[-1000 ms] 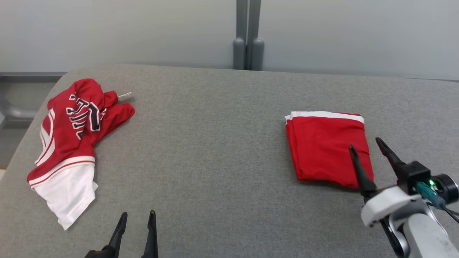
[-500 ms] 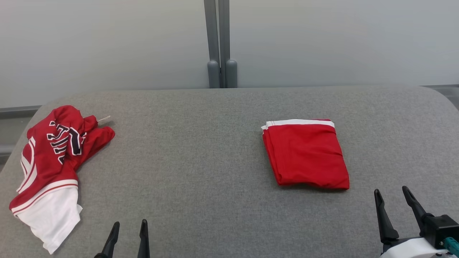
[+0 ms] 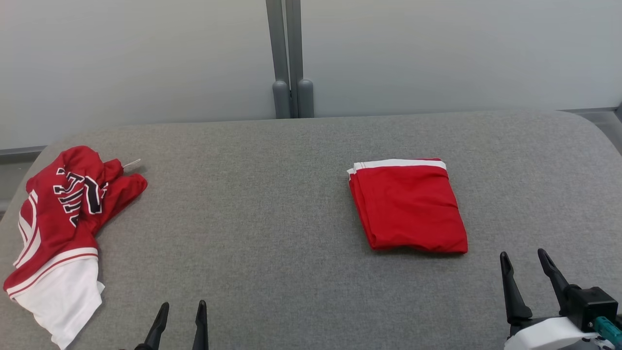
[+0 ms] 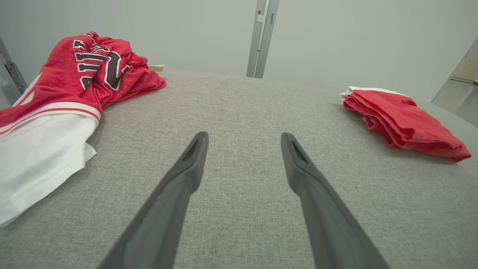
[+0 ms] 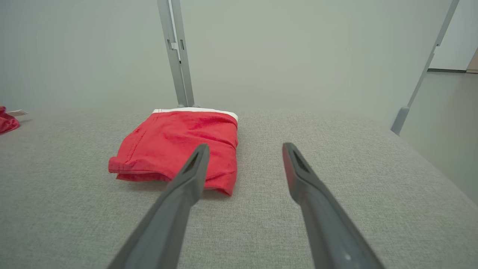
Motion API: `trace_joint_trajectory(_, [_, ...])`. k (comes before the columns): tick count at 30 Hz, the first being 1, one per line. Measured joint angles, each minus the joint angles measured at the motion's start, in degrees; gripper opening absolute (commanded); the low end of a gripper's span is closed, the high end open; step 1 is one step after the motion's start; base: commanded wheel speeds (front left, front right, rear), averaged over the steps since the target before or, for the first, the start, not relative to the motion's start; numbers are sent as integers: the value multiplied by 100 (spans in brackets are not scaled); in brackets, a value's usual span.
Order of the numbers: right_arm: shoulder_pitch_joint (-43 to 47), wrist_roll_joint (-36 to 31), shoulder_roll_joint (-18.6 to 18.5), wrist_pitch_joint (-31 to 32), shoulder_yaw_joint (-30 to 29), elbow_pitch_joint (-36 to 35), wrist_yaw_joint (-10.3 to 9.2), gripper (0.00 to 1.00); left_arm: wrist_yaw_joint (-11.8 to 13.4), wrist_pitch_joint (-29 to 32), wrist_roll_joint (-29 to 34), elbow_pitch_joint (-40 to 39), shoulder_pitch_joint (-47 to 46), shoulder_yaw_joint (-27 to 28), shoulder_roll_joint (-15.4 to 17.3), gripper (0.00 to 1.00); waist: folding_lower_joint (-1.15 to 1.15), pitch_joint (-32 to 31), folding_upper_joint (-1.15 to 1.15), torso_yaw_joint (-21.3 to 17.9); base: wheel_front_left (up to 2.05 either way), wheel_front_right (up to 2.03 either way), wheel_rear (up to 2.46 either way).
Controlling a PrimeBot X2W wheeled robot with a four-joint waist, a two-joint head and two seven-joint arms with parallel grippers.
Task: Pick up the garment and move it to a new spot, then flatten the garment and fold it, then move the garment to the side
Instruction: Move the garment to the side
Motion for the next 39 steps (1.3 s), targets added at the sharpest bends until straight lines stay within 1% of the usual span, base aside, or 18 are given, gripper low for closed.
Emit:
trace_joint_trajectory(2, [-89, 91, 23, 0, 16, 130, 0, 100, -1, 0, -1, -4, -1, 3, 1, 100, 0, 27, 0, 4, 0, 0, 0])
trace_joint_trajectory(4, [-305, 348, 33, 0, 140, 467, -1, 100, -1, 0, -3, -12, -3, -5, 0, 100, 0, 76, 0, 13, 0, 0, 0])
trace_joint_trajectory(6, [-662, 610, 3, 191, 268, 792, 0, 100, -2, 0, -4, -9, -23, -44, 1, 100, 0, 136, 0, 25, 0, 0, 0])
trace_joint_trajectory(7, [-918, 804, -19, 443, 337, 929, -2, 100, -2, 0, -3, -4, -34, -76, 1, 100, 0, 174, 0, 36, 0, 0, 0])
trace_joint_trajectory(8, [-1375, 1105, -100, 994, 488, 1111, -1, 100, -14, 0, -3, 0, -94, -138, 0, 100, 0, 249, 0, 69, 0, 0, 0])
trace_joint_trajectory(9, [-1624, 1143, -151, 1317, 505, 1214, 1, 100, -21, 0, -3, -4, -150, -172, 1, 100, 0, 303, 0, 89, 0, 0, 0])
trace_joint_trajectory(11, [-2058, 1124, -310, 1857, 500, 1403, 2, 100, -29, 0, -2, -11, -292, -237, 1, 100, 0, 423, 0, 131, 0, 0, 0])
trace_joint_trajectory(12, [-2305, 1172, -277, 2151, 374, 1559, 1, 100, -37, 0, -3, -5, -369, -272, 1, 100, 0, 496, 0, 163, 0, 0, 0])
trace_joint_trajectory(14, [-2679, 1096, -302, 2715, 299, 1883, -2, 100, -44, 0, -12, 11, -515, -324, -2, 100, 0, 646, 0, 244, 0, 0, 0])
trace_joint_trajectory(16, [-2961, 954, -307, 2985, 181, 2153, -1, 100, -44, 0, -41, 36, -606, -352, 0, 100, 0, 769, 0, 343, 0, 0, 0])
trace_joint_trajectory(19, [-3273, 738, -336, 3229, -21, 2579, -1, 100, -46, 0, -70, 92, -686, -416, 1, 100, 0, 911, 0, 539, 0, 0, 0])
trace_joint_trajectory(23, [-3515, 648, -296, 3259, -386, 3052, -1, 100, -51, 0, -109, 140, -728, -486, 1, 100, 0, 1071, 0, 803, 0, 0, 0])
trace_joint_trajectory(28, [-3638, 692, -233, 3255, -626, 3509, -1, 100, -52, 0, -142, 149, -775, -488, 1, 100, 0, 1216, 0, 1034, 0, 0, 0])
trace_joint_trajectory(29, [-3676, 769, -204, 3263, -667, 3566, -1, 87, -52, 0, -149, 148, -777, -482, 1, 100, 0, 1250, 0, 1056, 0, 0, 0])
trace_joint_trajectory(30, [-3722, 857, -175, 3281, -683, 3617, -2, 35, -52, 0, -149, 145, -779, -476, 1, 100, 0, 1280, 0, 1066, 0, 0, 0])
trace_joint_trajectory(31, [-3767, 956, -153, 3266, -678, 3631, -2, 0, -51, 0, -149, 136, -781, -461, 0, 100, 0, 1302, 0, 1060, 0, 0, 0])
trace_joint_trajectory(36, [-3896, 1291, -96, 3099, -579, 3642, 4, 0, -45, 0, -146, 83, -776, -381, 1, 100, 0, 1360, 0, 869, 0, 0, 0])
trace_joint_trajectory(39, [-3921, 1393, -192, 3004, -477, 3626, 5, 0, -45, 0, -104, 64, -779, -346, 0, 100, 0, 1381, 0, 650, 0, 0, 0])
